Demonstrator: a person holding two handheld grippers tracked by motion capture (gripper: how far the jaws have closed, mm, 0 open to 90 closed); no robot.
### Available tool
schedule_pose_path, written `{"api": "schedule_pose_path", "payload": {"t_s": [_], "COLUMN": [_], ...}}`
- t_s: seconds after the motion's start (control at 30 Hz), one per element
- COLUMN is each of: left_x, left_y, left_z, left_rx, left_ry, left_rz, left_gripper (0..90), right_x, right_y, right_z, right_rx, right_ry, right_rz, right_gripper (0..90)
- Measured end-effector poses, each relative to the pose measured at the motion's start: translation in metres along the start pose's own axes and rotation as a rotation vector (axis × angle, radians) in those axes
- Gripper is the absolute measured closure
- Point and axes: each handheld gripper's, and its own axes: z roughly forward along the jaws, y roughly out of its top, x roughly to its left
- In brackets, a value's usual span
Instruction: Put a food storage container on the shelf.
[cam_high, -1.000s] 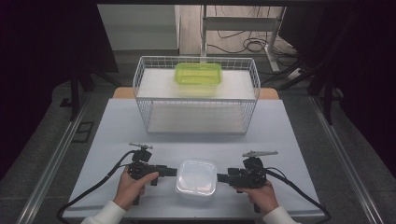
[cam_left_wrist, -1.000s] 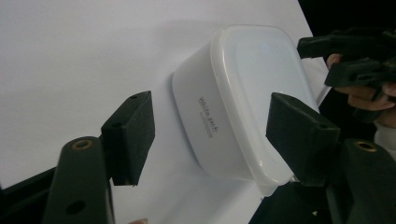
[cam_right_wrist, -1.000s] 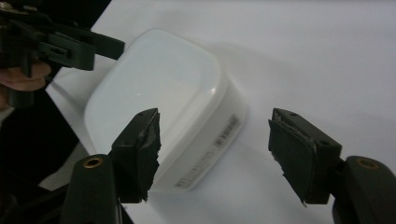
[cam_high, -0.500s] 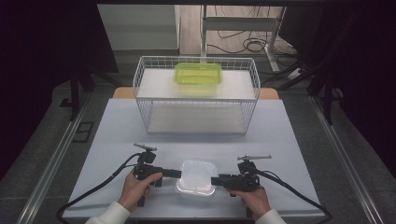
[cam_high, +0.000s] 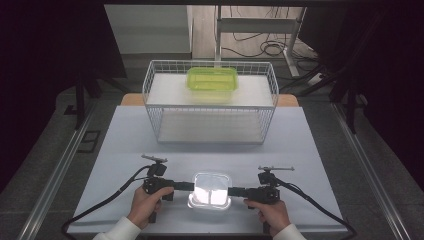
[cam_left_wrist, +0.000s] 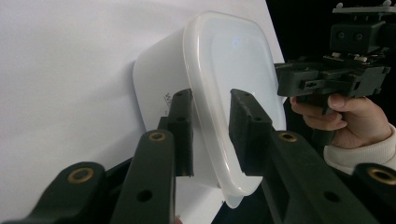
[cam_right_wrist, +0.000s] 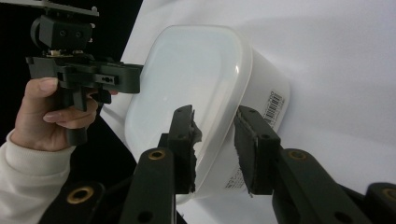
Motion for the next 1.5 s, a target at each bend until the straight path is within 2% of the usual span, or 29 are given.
{"api": "schedule_pose_path", "payload": {"t_s": [0.2, 0.4, 0.63, 1.17, 1.5], "left_x": [-0.003, -0.008, -0.012, -0.022, -0.026], "left_y": [-0.001, -0.002, -0.001, 0.004, 0.009], "left_z": [-0.003, -0.006, -0.007, -0.011, -0.014], "left_rx": [-0.017, -0.047, -0.058, -0.092, -0.113], "left_ry": [-0.004, 0.018, 0.019, -0.008, -0.017], "left_rz": [0.012, 0.035, 0.066, 0.106, 0.122], "left_gripper": [73.9, 76.6, 78.5, 79.1, 79.0], "right_x": [0.000, 0.003, 0.007, 0.009, 0.014], "right_y": [0.001, 0.003, 0.005, 0.013, 0.020], "right_z": [-0.004, -0.009, -0.014, -0.023, -0.028], "right_rx": [-0.010, -0.024, -0.045, -0.075, -0.086], "right_ry": [0.027, 0.064, 0.052, 0.084, 0.075], "right_rz": [0.014, -0.002, -0.066, -0.129, -0.186], "right_gripper": [72.9, 77.2, 79.5, 79.6, 79.4]}}
